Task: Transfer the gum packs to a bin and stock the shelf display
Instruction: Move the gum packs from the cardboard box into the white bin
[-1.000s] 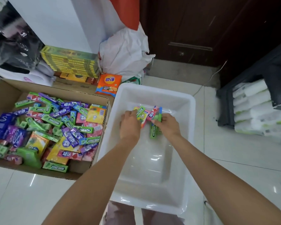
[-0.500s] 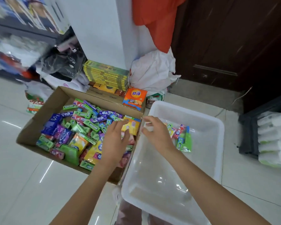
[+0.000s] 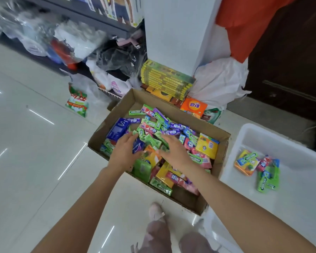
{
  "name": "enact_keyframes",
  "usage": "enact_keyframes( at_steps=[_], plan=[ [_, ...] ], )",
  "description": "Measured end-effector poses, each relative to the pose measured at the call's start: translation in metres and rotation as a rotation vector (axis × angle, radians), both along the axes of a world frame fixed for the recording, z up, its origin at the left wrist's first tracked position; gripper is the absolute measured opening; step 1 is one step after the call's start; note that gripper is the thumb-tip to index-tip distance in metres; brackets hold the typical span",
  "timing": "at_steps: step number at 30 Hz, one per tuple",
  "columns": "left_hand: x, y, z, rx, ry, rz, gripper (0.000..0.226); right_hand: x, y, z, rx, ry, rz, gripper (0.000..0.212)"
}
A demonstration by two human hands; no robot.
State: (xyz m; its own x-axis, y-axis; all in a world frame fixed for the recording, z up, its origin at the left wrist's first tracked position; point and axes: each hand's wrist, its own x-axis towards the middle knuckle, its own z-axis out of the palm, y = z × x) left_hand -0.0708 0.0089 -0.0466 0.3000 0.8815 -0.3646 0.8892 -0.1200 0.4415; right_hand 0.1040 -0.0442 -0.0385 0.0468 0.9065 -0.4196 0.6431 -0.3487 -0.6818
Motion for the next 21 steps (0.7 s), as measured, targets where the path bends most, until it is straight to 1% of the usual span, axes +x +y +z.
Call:
enact_keyframes(
  at_steps=[5, 8, 11, 16, 19, 21],
  plan=[
    [-0.011, 0.018, -0.010, -0.011, 0.068, -0.083, 0.072, -0.019, 0.016, -0.010, -0.043, -0.043, 0.033, 0.064],
    [-0.017, 0.024, -0.013, -0.011, 0.112, -0.140, 0.072, -0.025, 0.023, -0.014, -0.056, -0.052, 0.114, 0.066],
    [-0.020, 0.027, -0.013, -0.034, 0.097, -0.172, 0.069, -0.030, 0.027, -0.017, -0.031, -0.088, 0.159, 0.068],
    [-0.028, 0.031, -0.009, 0.065, 0.150, -0.257, 0.064, -0.038, 0.031, -0.016, -0.054, -0.105, 0.046, 0.069],
    [-0.031, 0.032, -0.007, 0.098, 0.203, -0.300, 0.066, -0.041, 0.035, -0.018, -0.103, -0.117, 0.011, 0.063],
    [-0.033, 0.033, -0.006, 0.096, 0.209, -0.304, 0.064, -0.042, 0.037, -0.019, -0.114, -0.070, -0.018, 0.055]
  ],
)
